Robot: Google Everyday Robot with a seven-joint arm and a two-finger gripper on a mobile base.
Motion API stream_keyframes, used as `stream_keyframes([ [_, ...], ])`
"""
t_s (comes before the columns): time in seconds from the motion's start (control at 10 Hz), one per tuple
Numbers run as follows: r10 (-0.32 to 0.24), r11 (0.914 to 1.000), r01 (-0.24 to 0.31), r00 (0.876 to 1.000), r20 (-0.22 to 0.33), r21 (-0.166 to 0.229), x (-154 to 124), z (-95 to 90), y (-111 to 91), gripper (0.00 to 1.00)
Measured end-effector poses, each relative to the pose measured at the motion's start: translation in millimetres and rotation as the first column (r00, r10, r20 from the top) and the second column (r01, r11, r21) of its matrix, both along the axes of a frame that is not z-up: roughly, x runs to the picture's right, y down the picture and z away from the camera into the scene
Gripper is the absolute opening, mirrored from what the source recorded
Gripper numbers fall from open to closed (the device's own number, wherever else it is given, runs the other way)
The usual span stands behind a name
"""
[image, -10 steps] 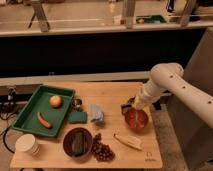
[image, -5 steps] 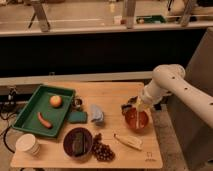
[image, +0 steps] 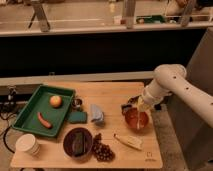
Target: Place fork in red bowl
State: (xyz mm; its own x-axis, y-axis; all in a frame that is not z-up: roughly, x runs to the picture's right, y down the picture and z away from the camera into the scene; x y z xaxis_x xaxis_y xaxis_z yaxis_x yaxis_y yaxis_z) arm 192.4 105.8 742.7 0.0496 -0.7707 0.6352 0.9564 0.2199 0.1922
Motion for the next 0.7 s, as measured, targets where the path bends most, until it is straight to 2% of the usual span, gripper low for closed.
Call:
stream_keyframes([
  [0.5, -0.006, 0.9999, 0.006, 1.000, 0.004, -0.009, 4.1, -1.8, 0.6, 0.43],
  [0.7, -0.008, 0.9999, 0.008, 1.000, 0.005, -0.010, 5.9, -2.2, 0.4, 0.41],
])
